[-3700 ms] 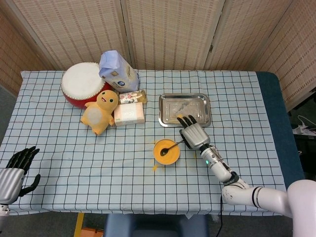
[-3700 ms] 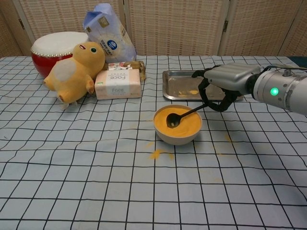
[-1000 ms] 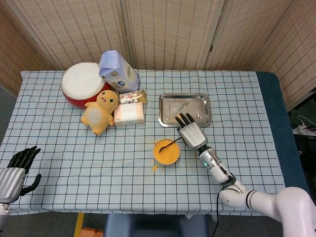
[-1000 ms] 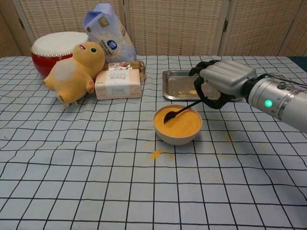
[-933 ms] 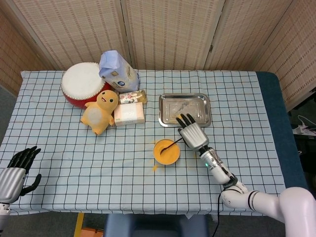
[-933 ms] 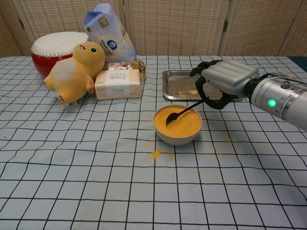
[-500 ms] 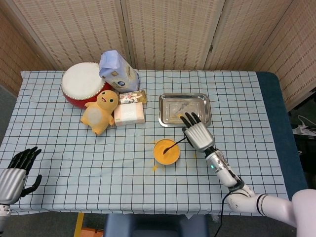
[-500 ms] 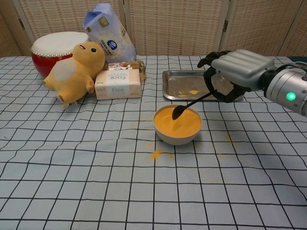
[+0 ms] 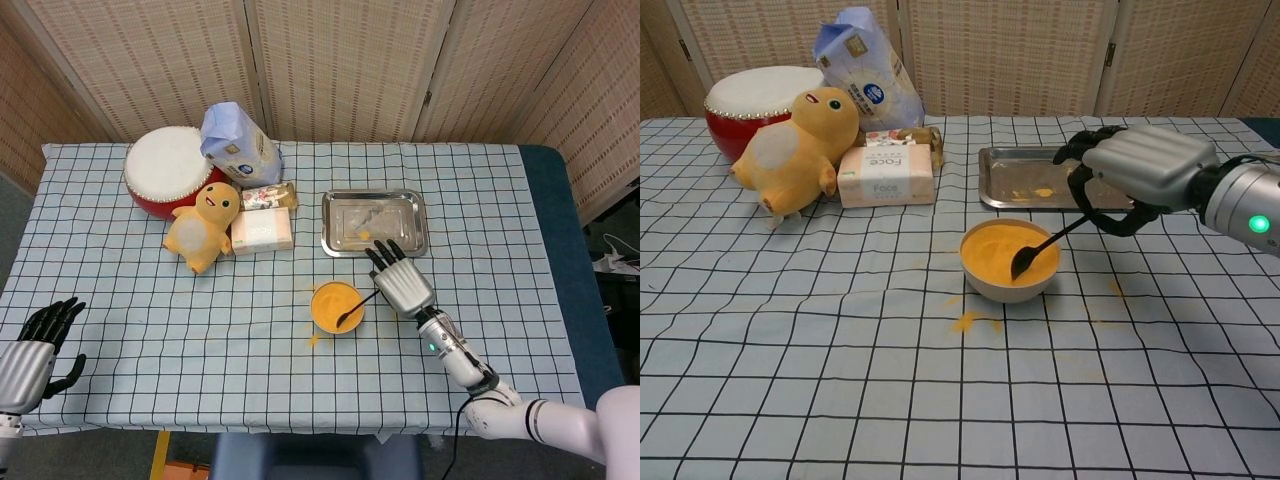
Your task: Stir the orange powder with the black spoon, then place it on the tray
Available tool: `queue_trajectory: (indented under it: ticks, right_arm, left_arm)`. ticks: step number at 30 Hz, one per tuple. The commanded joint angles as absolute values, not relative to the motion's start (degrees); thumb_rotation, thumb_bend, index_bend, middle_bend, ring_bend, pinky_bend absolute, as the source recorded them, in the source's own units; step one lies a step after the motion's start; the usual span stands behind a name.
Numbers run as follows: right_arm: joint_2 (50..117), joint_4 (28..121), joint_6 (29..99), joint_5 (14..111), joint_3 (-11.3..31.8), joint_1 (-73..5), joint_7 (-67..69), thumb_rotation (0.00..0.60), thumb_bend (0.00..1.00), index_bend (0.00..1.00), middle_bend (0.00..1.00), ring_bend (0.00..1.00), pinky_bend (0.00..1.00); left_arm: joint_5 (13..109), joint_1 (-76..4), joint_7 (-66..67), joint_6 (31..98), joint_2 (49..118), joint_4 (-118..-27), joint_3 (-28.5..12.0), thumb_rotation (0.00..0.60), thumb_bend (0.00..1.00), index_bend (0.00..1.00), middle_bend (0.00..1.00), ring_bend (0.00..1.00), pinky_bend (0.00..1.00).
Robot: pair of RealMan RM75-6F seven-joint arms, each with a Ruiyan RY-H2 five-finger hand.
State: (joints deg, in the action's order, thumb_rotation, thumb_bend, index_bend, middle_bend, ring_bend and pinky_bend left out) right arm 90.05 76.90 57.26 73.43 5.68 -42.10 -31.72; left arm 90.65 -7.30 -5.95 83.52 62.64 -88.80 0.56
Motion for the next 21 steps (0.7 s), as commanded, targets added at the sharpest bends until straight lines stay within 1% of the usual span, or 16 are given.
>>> queue_trajectory:
  ticks: [1,7,12,16,21]
  right_arm:
    - [91.24,75.51,56.53,72.62,6.34,-42.89,-33.15,0.600,0.40,0.83,0.11,0.00,0.10]
    - [95.07,71.51,56.01,69.84,8.30,-44.61,-37.74,0.600,0.40,0.83,0.11,0.00,0.10]
    - [96.53,70.32,56.72,69.08,9.26,-45.05,-38.39,0.600,0.40,0.83,0.11,0.00,0.10]
    - [95.52,71.47,58.24,70.17,9.37,-44.35,-36.24,0.600,0.40,0.83,0.11,0.00,0.10]
    - [91.99,75.52,59.54,72.04,8.21,-42.81,-34.10,0.600,0.40,0.83,0.11,0.00,0.10]
  left_arm:
    - [90.51,-7.36,-6.12,83.36,62.58,-88.73,0.53,0.600,0.46,0.00,0.00,0.00,0.09]
    - [90.41,-7.45,-6.54,83.18,62.49,-88.52,0.50,0.600,0.46,0.00,0.00,0.00,0.09]
    - [90.29,-7.44,-6.65,83.22,62.44,-88.52,0.43,0.600,0.46,0.00,0.00,0.00,0.09]
    - [90.40,-7.28,-6.69,83.53,62.39,-88.53,0.48,0.600,0.46,0.00,0.00,0.00,0.09]
    - [90.71,-7.17,-6.50,83.83,62.41,-88.74,0.58,0.600,0.46,0.00,0.00,0.00,0.09]
